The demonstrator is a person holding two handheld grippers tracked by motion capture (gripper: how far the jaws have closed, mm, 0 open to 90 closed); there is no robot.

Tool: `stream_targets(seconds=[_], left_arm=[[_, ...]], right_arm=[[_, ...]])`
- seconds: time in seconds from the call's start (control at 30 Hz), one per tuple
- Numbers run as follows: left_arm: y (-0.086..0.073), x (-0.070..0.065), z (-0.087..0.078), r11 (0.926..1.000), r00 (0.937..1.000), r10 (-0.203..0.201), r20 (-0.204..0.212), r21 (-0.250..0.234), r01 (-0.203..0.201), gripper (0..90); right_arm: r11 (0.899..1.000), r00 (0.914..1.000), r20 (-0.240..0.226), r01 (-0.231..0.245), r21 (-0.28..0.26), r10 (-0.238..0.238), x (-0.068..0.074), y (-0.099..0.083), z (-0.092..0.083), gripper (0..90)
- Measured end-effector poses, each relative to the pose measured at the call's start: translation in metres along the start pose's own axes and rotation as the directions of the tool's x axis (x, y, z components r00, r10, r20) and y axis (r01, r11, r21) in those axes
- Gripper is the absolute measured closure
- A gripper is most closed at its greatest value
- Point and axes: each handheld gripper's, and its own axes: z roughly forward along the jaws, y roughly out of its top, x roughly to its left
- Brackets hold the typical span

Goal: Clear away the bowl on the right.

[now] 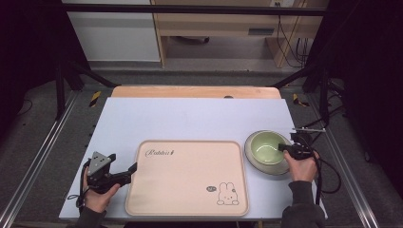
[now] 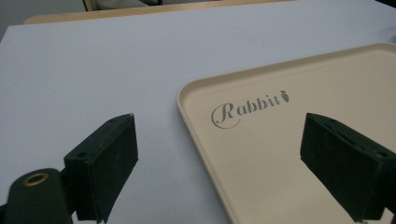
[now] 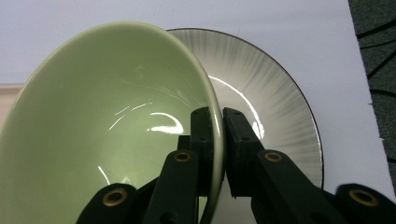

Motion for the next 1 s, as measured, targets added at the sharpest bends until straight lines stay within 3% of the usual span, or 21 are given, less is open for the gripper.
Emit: stream_targets(seconds=[0.27, 0.33, 0.37, 0.43, 0.7, 0.77, 1.0], left_arm=[[0.000, 0.000, -0.001, 1.0000, 1.0000, -0.003, 0.001, -0.002, 0.003, 11.0], [0.000, 0.000, -0.001, 1.0000, 1.0000, -0.002, 0.002, -0.003, 0.002, 11.0], [0.000, 0.000, -0.001, 1.0000, 1.0000, -0.002, 0.002, -0.003, 0.002, 11.0], [0.001, 0.000, -0.001, 1.0000, 1.0000, 0.001, 0.003, -0.003, -0.001, 11.0], [0.001, -0.001, -0.001, 1.0000, 1.0000, 0.001, 0.005, -0.004, -0.001, 10.9], [0.001, -0.001, -0.002, 1.0000, 1.0000, 0.001, 0.005, -0.009, -0.001, 10.9], [0.001, -0.002, -0.002, 1.0000, 0.9999, 0.002, 0.010, -0.009, -0.002, 10.8]], right_arm=[[1.000, 0.9999, 0.013, 0.004, -0.005, -0.004, 0.003, 0.001, -0.004, 82.9], [1.000, 0.9994, 0.023, 0.025, -0.008, -0.025, 0.002, 0.000, -0.004, 82.9], [1.000, 0.9997, 0.022, 0.009, -0.004, -0.009, 0.004, 0.001, -0.005, 82.9], [1.000, 0.9993, 0.023, 0.030, -0.009, -0.030, 0.003, 0.001, -0.005, 82.9], [1.000, 1.0000, -0.001, 0.008, -0.020, -0.008, 0.008, 0.003, -0.013, 82.8], [0.999, 0.9993, -0.002, 0.036, -0.030, -0.036, 0.008, 0.003, -0.015, 82.8], [0.998, 0.9985, -0.030, 0.044, -0.047, -0.045, 0.016, 0.005, -0.024, 82.8]])
